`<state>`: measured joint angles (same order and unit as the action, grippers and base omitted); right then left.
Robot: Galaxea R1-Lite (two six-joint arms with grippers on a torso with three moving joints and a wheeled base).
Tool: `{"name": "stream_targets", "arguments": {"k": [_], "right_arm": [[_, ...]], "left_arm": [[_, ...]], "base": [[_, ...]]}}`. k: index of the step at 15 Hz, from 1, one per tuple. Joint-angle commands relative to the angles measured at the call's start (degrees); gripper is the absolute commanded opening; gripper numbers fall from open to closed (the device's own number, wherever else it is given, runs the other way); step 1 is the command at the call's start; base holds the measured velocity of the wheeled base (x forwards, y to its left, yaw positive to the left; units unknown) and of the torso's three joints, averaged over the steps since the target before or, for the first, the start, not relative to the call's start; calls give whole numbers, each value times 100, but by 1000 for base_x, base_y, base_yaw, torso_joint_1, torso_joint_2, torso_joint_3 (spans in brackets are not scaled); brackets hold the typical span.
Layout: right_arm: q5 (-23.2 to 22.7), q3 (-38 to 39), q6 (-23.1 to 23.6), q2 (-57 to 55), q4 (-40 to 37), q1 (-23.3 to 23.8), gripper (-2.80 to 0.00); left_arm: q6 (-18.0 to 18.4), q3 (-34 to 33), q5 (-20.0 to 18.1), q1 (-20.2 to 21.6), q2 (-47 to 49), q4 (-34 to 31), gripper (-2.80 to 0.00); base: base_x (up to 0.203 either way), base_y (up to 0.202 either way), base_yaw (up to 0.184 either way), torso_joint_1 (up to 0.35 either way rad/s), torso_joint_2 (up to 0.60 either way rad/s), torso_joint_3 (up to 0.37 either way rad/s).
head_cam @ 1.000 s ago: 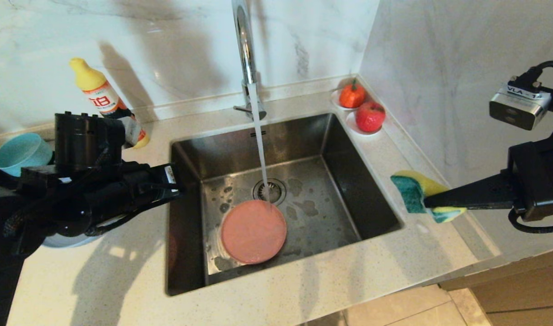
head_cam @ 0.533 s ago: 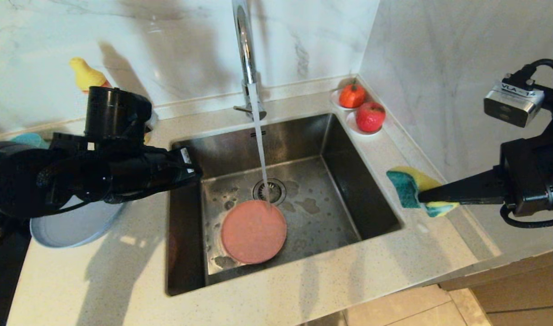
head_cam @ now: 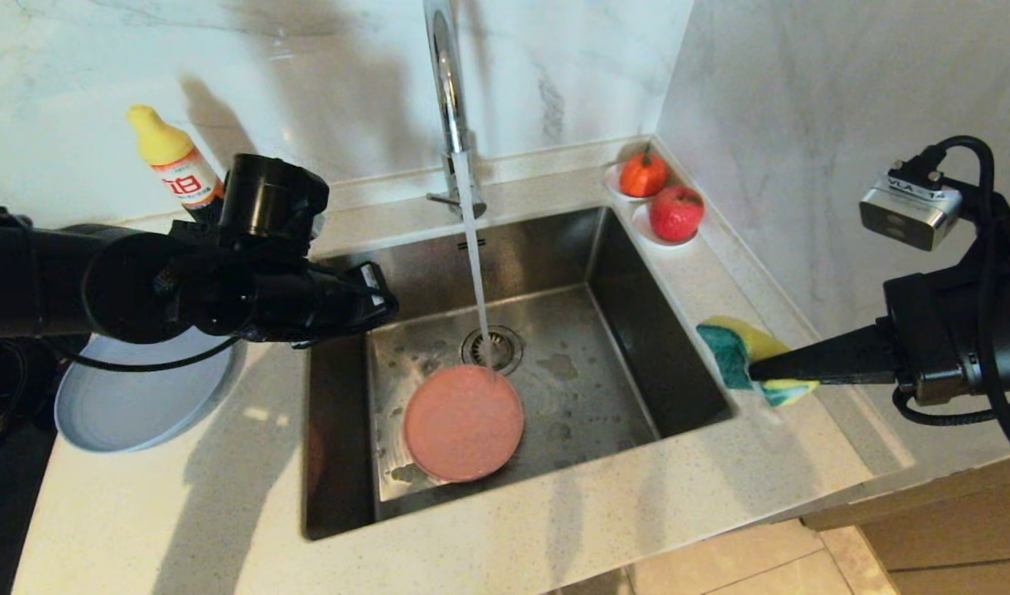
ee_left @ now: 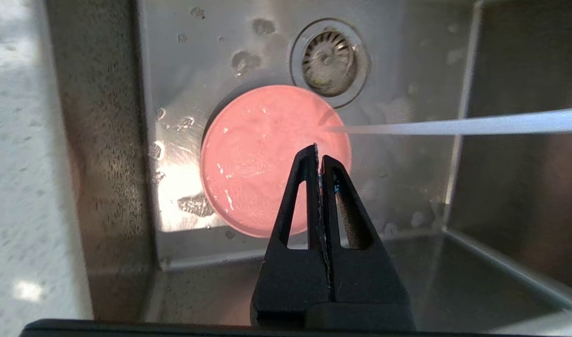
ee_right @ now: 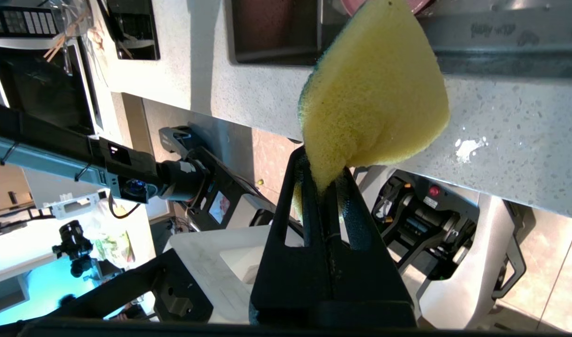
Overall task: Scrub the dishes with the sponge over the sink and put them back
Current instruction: Rinse the plate
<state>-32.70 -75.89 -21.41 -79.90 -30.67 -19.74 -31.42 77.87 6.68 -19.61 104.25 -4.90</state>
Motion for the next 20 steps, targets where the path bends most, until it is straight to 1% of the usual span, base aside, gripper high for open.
{"name": "stream_targets", "arguments": {"k": [1, 3, 5, 7, 11, 12, 14, 20], "right_arm": [[-17, 12, -13, -35, -18, 5, -280], [-8, 101, -4, -17, 27, 5, -280], [-27, 222, -4, -35, 160, 104, -280], [-33, 276, 5, -35, 202, 114, -280], [-34, 275, 84, -43, 202, 119, -280], [-34, 267, 93, -43, 202, 123, -280], [-34, 276, 102, -43, 201, 154, -280], [-43, 276, 110, -43, 193, 154, -280]], "left_arm": [[-29, 300, 8, 2, 451, -212, -280], [-31, 445, 16, 2, 674, -465, -280], [-34, 590, 9, 2, 863, -663, -280], [-168, 767, 16, 2, 1031, -864, -280], [-181, 864, 17, 8, 1374, -886, -280], [-182, 863, 16, 12, 1407, -893, 0], [-194, 962, 0, 45, 1515, -1084, 0], [-209, 1028, 8, 144, 1694, -1137, 0]], "base": [[0, 0, 0, 0, 0, 0], [0, 0, 0, 0, 0, 0], [0, 0, 0, 0, 0, 0], [0, 0, 0, 0, 0, 0], [0, 0, 0, 0, 0, 0], [0, 0, 0, 0, 0, 0], [0, 0, 0, 0, 0, 0], [0, 0, 0, 0, 0, 0]]}}
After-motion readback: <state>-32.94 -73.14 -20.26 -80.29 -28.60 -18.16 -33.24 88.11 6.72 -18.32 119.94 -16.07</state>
